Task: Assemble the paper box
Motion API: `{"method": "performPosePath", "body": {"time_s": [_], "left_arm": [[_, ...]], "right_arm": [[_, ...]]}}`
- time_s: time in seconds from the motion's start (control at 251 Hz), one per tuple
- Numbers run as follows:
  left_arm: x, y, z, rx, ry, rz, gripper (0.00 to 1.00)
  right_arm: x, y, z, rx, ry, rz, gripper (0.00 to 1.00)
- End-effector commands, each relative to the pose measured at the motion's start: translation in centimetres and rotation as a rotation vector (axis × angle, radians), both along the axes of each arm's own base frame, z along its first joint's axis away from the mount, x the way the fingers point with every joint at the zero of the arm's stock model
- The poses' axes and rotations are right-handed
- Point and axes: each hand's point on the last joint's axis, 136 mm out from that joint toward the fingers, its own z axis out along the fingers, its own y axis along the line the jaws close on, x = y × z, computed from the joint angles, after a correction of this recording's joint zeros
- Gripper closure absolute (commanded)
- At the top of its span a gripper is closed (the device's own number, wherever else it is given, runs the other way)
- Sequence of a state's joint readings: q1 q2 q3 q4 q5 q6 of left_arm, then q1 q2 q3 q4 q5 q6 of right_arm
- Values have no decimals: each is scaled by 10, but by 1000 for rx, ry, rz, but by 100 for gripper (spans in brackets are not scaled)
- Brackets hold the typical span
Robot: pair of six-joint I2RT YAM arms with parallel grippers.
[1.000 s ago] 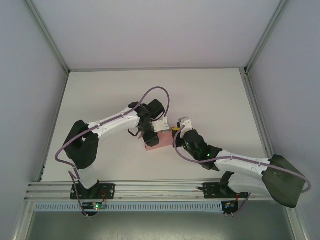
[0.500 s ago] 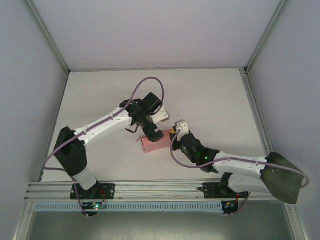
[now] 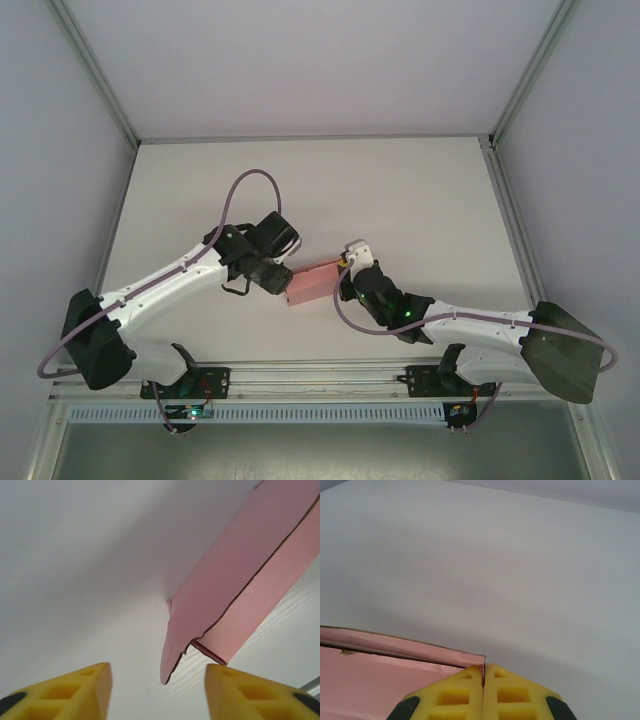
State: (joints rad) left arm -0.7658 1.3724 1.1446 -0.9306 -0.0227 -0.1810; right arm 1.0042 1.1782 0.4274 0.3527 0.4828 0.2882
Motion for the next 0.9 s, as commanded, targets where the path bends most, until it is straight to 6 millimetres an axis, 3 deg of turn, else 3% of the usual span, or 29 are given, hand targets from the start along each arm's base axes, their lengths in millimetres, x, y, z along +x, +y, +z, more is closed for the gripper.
{"method": "performPosePath", "body": {"time_s": [0.0, 0.196, 0.327, 0.491, 0.758, 0.898], "left_arm": [[3, -11, 1, -43, 18, 57, 62], [-4, -13, -12, -50, 72, 78, 70], [6, -13, -8, -45, 45, 138, 99], [13, -23, 1, -138, 57, 266, 100], [7, -25, 1, -257, 339, 567, 100], [11, -39, 4, -387, 443, 636, 100]], "right_arm": [[-6, -7, -19, -87, 48, -1, 100], [-8, -9, -18, -83, 45, -5, 100], [-11, -6, -17, -80, 38, 7, 100], [-16, -6, -15, -140, -22, -16, 100], [-26, 5, -21, -255, -110, -39, 100], [-31, 15, -28, -309, -123, -39, 100]]}}
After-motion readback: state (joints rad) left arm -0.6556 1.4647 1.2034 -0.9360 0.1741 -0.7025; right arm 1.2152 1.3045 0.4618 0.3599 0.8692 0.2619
